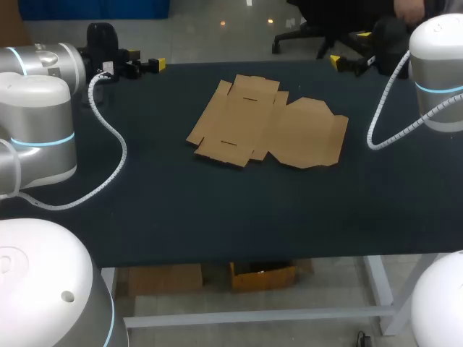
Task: Assemble the packaging by folding the flat box into shape, placing the metal phone stand inside, and closing the box properly
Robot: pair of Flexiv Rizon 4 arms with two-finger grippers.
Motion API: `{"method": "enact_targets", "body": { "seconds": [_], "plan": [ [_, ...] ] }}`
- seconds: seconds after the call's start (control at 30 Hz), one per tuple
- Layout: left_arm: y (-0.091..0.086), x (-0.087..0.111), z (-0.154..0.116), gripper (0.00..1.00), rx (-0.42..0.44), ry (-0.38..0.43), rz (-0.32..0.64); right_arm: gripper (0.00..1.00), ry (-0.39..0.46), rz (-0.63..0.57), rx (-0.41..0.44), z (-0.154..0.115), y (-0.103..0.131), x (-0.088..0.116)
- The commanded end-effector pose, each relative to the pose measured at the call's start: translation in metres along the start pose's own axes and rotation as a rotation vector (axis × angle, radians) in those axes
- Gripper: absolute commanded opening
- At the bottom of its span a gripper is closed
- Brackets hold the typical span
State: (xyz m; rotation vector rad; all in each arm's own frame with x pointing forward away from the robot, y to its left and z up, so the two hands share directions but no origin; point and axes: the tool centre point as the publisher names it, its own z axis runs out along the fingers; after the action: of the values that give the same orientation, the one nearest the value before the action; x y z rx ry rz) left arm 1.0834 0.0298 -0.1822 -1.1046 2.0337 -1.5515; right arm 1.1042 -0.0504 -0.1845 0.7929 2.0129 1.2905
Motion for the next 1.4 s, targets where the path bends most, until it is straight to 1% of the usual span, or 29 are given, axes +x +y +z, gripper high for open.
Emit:
{"method": "enact_targets", "body": {
  "seconds": [0.03, 0.6, 0.7, 0.9, 1.07, 1.23, 1.3, 1.37, 1.4],
  "plan": [
    [0.000, 0.000, 0.000, 1.00, 0.000, 0.000, 0.000, 1.00, 0.000, 0.000, 0.000, 0.000, 0.000, 0.000],
    [0.001, 0.002, 0.001, 1.00, -0.001, 0.005, 0.002, 1.00, 0.000, 0.000, 0.000, 0.000, 0.000, 0.000],
    [0.001, 0.002, 0.001, 1.00, -0.001, 0.006, 0.002, 1.00, 0.008, -0.003, 0.013, 0.000, 0.000, 0.001],
    [0.002, 0.003, -0.001, 1.00, -0.042, 0.005, 0.015, 1.00, 0.005, 0.011, 0.016, -0.003, -0.001, -0.001],
    [0.003, 0.008, -0.004, 1.00, -0.088, 0.002, 0.024, 1.00, 0.012, 0.031, 0.066, -0.008, -0.001, -0.001],
    [0.007, 0.014, -0.006, 1.00, -0.160, 0.000, 0.007, 1.00, 0.028, 0.071, 0.152, -0.013, -0.005, 0.000],
    [0.009, 0.016, -0.007, 1.00, -0.193, -0.006, 0.004, 1.00, 0.032, 0.097, 0.204, -0.015, -0.008, 0.000],
    [0.009, 0.019, -0.009, 1.00, -0.216, -0.007, -0.010, 1.00, 0.037, 0.127, 0.208, -0.019, -0.011, 0.001],
    [0.009, 0.020, -0.009, 1.00, -0.235, -0.013, -0.014, 1.00, 0.036, 0.135, 0.233, -0.020, -0.013, 0.002]
  ]
}}
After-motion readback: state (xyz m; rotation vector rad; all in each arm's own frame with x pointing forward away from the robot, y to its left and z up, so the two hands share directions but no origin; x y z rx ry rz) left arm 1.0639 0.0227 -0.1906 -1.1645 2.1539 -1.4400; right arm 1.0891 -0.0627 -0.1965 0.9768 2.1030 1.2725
